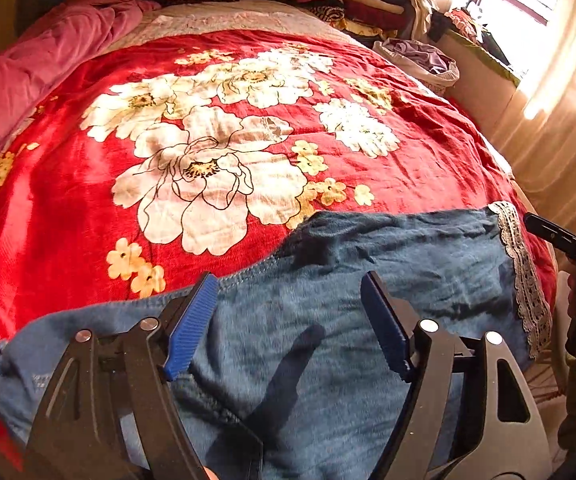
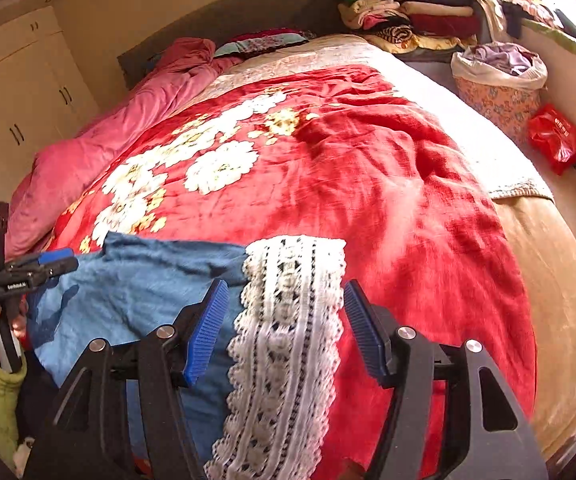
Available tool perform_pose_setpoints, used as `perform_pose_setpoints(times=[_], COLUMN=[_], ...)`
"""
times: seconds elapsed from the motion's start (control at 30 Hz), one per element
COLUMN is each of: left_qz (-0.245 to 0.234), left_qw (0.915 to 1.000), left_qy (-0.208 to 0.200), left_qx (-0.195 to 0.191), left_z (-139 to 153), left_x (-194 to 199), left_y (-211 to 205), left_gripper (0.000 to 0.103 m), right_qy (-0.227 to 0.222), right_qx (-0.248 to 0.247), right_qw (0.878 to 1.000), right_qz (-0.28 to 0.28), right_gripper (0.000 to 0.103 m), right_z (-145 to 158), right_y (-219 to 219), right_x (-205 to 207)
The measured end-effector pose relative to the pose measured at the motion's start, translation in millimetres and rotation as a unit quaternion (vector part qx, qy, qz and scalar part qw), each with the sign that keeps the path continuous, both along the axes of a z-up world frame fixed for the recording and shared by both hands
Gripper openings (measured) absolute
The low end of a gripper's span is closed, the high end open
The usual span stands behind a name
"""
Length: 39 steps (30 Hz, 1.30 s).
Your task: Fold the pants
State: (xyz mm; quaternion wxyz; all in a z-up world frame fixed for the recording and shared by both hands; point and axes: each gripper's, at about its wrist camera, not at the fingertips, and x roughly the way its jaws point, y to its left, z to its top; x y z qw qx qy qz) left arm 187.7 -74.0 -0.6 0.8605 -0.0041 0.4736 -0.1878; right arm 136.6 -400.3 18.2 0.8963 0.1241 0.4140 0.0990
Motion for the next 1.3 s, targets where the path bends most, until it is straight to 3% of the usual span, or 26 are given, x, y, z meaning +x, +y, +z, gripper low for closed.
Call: perform_pose_setpoints(times=[0.07, 0.13, 0.23, 0.3, 0.37, 0.47, 0.63, 0.77, 0.87, 1.0, 1.07, 1.2, 1.3], left_qz=[-0.002, -0.004, -0.014, -0.025, -0.043, -0.053, -0.023, -0.014, -0.006, 0.011, 0.014, 0.009, 0.027], left_qw=[0.9999, 0.9995, 0.9988, 0.9992, 0.998, 0.9982, 0.999, 0.9995, 0.9998, 0.9998, 0.9998, 0.9997, 0.998], left_qy=[0.016, 0.029, 0.04, 0.03, 0.034, 0.026, -0.002, -0.022, -0.019, -0.007, -0.005, -0.015, -0.019], left_qx=[-0.004, -0.013, -0.023, -0.012, -0.031, -0.012, -0.038, -0.016, 0.004, 0.015, 0.011, -0.017, -0.053], left_z=[-10, -18, -30, -33, -32, -28, -2, 13, 4, -23, -34, -40, -32], left_x=[14, 24, 34, 33, 31, 24, 31, 44, 55, 64, 64, 61, 53], left_y=[-3, -4, -10, -18, -25, -35, -24, -30, -36, -33, -30, -20, -3], left_gripper=[0.063, 0.063, 0.062, 0.048, 0.013, 0.006, 0.005, 0.005, 0.005, 0.005, 0.009, 0.01, 0.027], right_qy=[0.014, 0.029, 0.045, 0.037, 0.031, 0.008, -0.04, -0.065, -0.048, -0.004, 0.004, 0.001, -0.001], right_qx=[-0.001, 0.003, 0.002, 0.0, 0.013, 0.002, -0.013, -0.04, -0.067, -0.116, -0.137, -0.122, -0.122], right_qw=[1.0, 0.999, 0.998, 0.998, 0.998, 0.997, 0.996, 0.994, 0.993, 0.989, 0.987, 0.99, 0.992], right_qz=[0.007, 0.022, 0.041, 0.049, 0.057, 0.072, 0.075, 0.081, 0.086, 0.095, 0.089, 0.066, 0.034], right_gripper=[0.059, 0.05, 0.045, 0.043, 0.033, 0.023, 0.022, 0.022, 0.022, 0.025, 0.031, 0.043, 0.056], right_z=[-9, -22, -35, -36, -34, -24, 9, 28, 22, -13, -28, -32, -15], right_y=[-3, 0, 8, 12, 12, 18, 18, 22, 26, 34, 36, 26, 15], right_x=[17, 30, 36, 33, 29, 21, 21, 43, 69, 92, 96, 95, 85])
